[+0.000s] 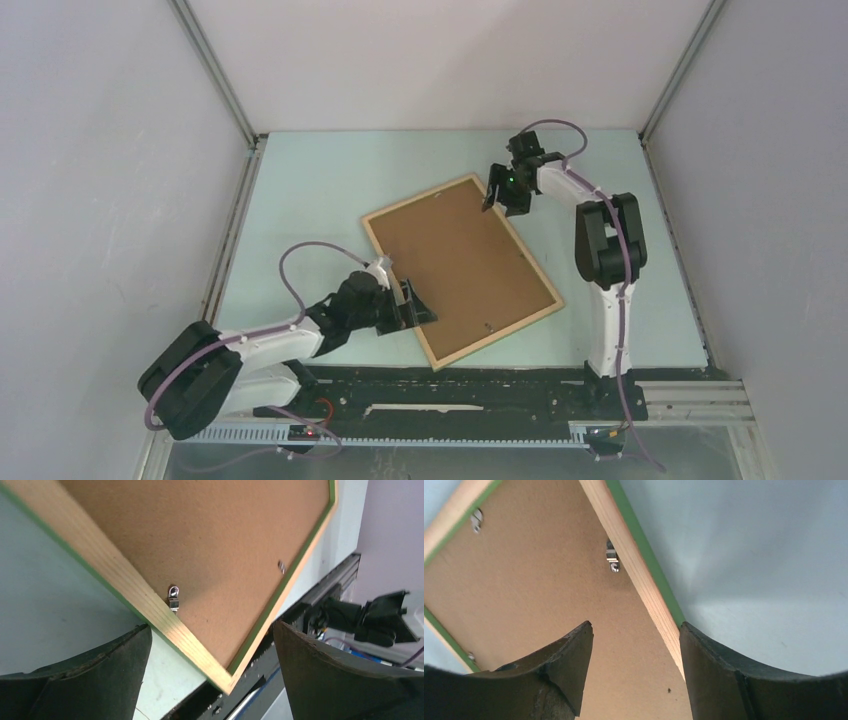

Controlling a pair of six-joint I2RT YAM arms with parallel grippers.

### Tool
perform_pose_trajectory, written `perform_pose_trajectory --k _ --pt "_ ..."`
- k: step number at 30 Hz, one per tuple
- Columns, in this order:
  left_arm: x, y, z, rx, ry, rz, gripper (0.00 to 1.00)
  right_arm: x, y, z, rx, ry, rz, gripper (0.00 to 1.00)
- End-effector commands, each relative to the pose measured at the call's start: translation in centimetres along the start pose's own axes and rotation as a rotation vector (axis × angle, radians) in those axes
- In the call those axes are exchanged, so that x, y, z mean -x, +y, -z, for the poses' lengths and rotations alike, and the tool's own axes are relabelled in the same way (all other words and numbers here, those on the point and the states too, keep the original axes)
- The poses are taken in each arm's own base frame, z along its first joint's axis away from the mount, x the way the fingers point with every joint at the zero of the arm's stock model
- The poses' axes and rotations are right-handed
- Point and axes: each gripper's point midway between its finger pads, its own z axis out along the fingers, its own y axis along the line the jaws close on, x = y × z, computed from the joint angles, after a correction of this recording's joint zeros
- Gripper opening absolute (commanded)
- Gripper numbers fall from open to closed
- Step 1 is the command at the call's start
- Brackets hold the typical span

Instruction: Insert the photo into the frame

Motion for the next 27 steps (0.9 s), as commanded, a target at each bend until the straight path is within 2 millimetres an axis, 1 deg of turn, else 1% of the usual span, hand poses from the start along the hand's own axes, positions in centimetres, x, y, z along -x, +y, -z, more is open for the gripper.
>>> perform_pose_trajectory --k 1,5,9,11,12,14,16,18,21,22,24,25,27 --pt "-1.5 -2.5 -0.3 -0.037 0.055 -0.014 1.00 0.4 6.0 -1.2 0.173 0.046 0.063 0.71" --pt "-2.3 -4.3 -1.0 -0.055 0.078 -0.047 1.00 2.1 9.9 -1.6 0.258 0.059 0.093 0.71" --pt "-1.8 -6.0 -1.9 -0.088 0.078 -0.046 1.00 3.9 14.1 -1.1 0.338 0.048 0.126 0.72" --pt "-1.4 -7.1 -2.4 -0.118 0.082 -0.043 1.00 4.5 15.6 -0.1 0.380 0.043 0.115 0.73" --pt "-1.3 -7.8 -2.7 -0.136 0.082 -0.045 1.00 4.8 16.0 0.7 0.392 0.037 0.112 0.73" --pt "-1.2 -8.5 -3.2 -0.143 0.081 -0.057 1.00 5.2 16.2 2.5 0.390 0.009 0.111 0.73" --pt "-1.2 -8.9 -3.6 -0.142 0.078 -0.074 1.00 5.4 15.1 4.6 0.342 -0.019 0.109 0.73" --pt "-1.4 -8.9 -3.8 -0.137 0.078 -0.087 1.00 4.9 13.3 6.8 0.273 -0.027 0.089 0.73" --pt "-1.8 -8.5 -3.6 -0.132 0.071 -0.110 1.00 2.1 9.0 9.6 0.160 -0.036 0.038 0.73" --pt "-1.9 -8.5 -3.5 -0.140 0.065 -0.119 1.00 -0.3 7.2 10.9 0.134 -0.040 0.020 0.73" --pt "-2.0 -8.9 -3.0 -0.178 0.050 -0.153 1.00 -2.8 4.5 12.7 0.098 -0.097 -0.019 0.72" --pt "-1.7 -9.3 -2.5 -0.195 0.026 -0.165 1.00 -4.2 3.2 13.7 0.070 -0.120 -0.037 0.72" --pt "-1.4 -9.5 -1.7 -0.209 -0.012 -0.189 1.00 -7.3 0.3 15.2 -0.028 -0.144 -0.061 0.71"
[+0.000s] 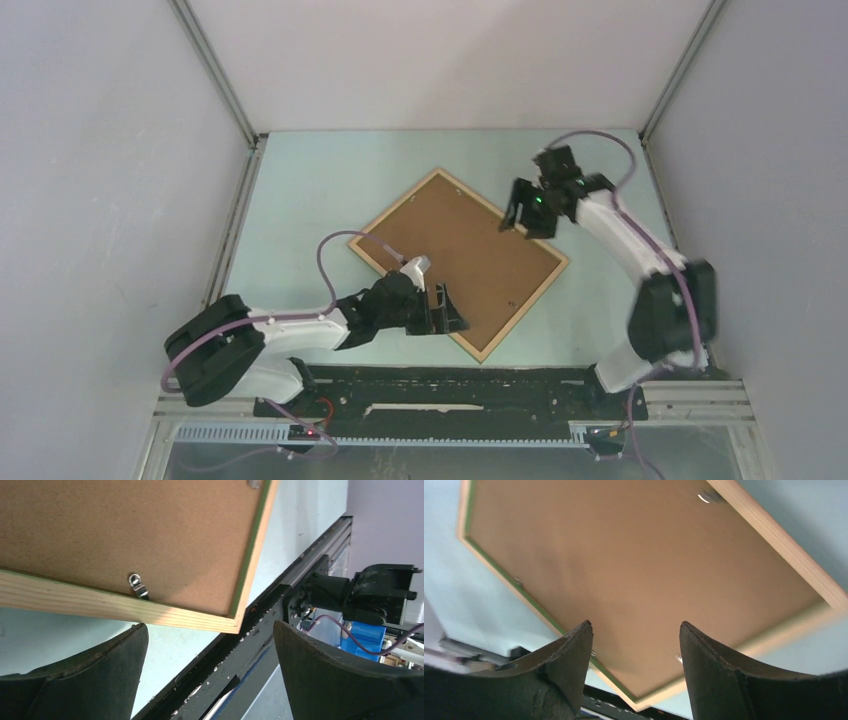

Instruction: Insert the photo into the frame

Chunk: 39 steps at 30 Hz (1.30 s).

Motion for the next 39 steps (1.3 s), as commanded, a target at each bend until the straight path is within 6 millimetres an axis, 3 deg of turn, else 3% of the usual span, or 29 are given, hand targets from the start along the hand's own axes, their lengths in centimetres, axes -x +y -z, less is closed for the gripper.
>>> perform_pose_trajectory --k 1,6,9,12,16,24,31,39 --pt "2.4 -3.4 2.0 -0.130 -0.159 -0.114 1.00 -3.3 -4.5 4.8 -0.166 -0.180 -0.060 0.71" --pt "3.6 -3.8 4.0 -0.105 -0.227 -0.167 1.00 -9.9 -9.8 6.4 -0.289 -0.195 -0.199 0.69" --pt "5.9 -3.9 6.0 -0.019 -0.301 -0.214 1.00 -11.6 -11.3 6.4 -0.271 -0.236 -0.302 0.67" --pt "8.1 -5.0 8.4 -0.005 -0.369 -0.236 1.00 -12.5 -11.5 5.1 -0.180 -0.235 -0.397 0.64" --pt "10.2 -6.3 11.7 0.002 -0.414 -0.257 1.00 -12.5 -10.8 3.4 -0.073 -0.218 -0.446 0.58" --pt "13.0 -6.7 17.7 0.095 -0.503 -0.336 1.00 -12.1 -12.1 0.1 -0.111 -0.173 -0.413 0.51" --pt "16.0 -8.0 21.0 0.163 -0.552 -0.406 1.00 -10.0 -12.8 -1.7 -0.125 -0.199 -0.294 0.42" --pt "18.6 -11.6 24.2 0.122 -0.615 -0.489 1.00 -8.0 -12.9 -4.1 -0.148 -0.153 -0.246 0.37"
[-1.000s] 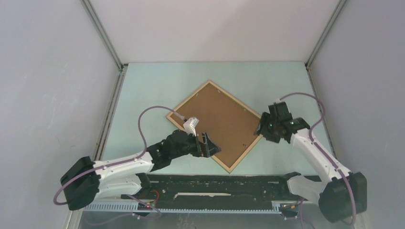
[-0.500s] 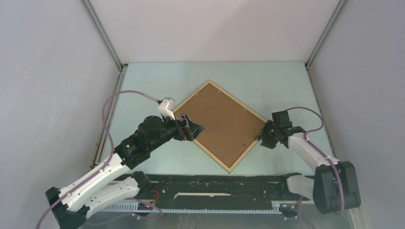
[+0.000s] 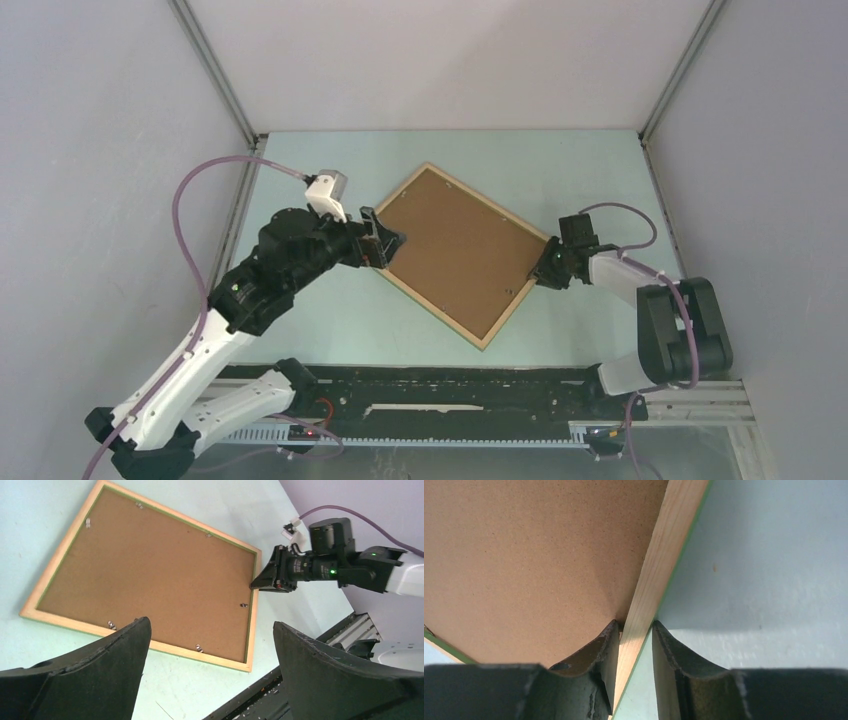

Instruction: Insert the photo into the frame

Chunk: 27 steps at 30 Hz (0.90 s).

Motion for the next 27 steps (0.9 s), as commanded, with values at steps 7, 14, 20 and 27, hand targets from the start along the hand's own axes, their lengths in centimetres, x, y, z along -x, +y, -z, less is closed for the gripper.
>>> perform_pose_trajectory --k 7,14,20,27 --pt "6.2 -1.6 1.9 -0.015 -0.109 -0.146 1.00 4.2 2.4 -2.7 -0.042 -0.030 0.237 0.07" --pt "5.2 0.1 1.0 0.013 -0.116 -0.128 1.00 3.3 6.3 -4.0 0.063 0.078 0.462 0.00" --pt "4.0 0.9 0.1 0.012 -0.099 -0.115 1.00 5.1 6.7 -4.9 0.041 0.098 0.474 0.00" --pt "3.3 2.0 -0.2 0.049 -0.091 -0.123 1.00 8.7 7.2 -4.6 -0.030 0.068 0.439 0.28"
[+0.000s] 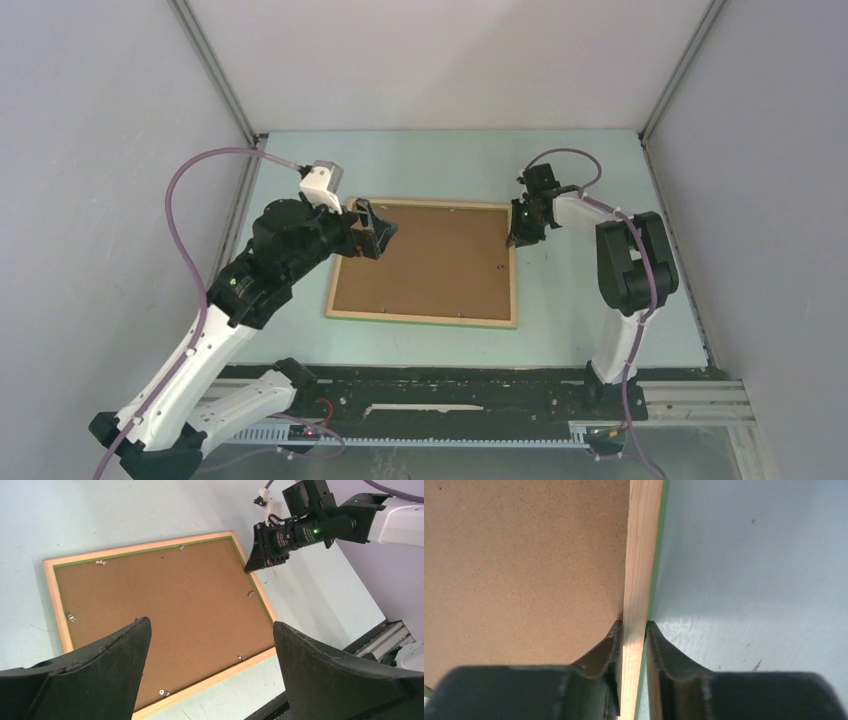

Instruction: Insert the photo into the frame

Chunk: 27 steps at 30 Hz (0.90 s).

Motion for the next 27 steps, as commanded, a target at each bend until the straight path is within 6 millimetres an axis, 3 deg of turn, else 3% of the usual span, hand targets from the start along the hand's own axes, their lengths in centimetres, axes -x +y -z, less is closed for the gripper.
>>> perform_pose_trajectory --k 1,7,10,17,27 --pt "0.4 0.5 -0.1 0.007 -0.037 -0.026 1.00 2.3 -0.7 1.0 -0.053 -0.032 0.017 0.35" --pt "0.1 0.4 -0.3 -0.003 -0.030 -0.023 1.00 -0.1 0.5 4.7 -0.085 -0.026 -0.039 0.52" --pt "0.1 0.3 -0.2 -0.011 -0.032 -0.018 1.00 -1.9 1.3 5.5 -0.037 -0.027 -0.076 0.61" --pt "-0.1 0.3 -0.3 -0.014 -0.030 -0.015 1.00 -3.8 2.1 4.0 -0.059 0.000 -0.093 0.64" --pt "-0.6 0.1 -0.7 -0.033 -0.006 -0.006 1.00 -5.2 2.6 1.9 -0.084 0.048 -0.087 0.59"
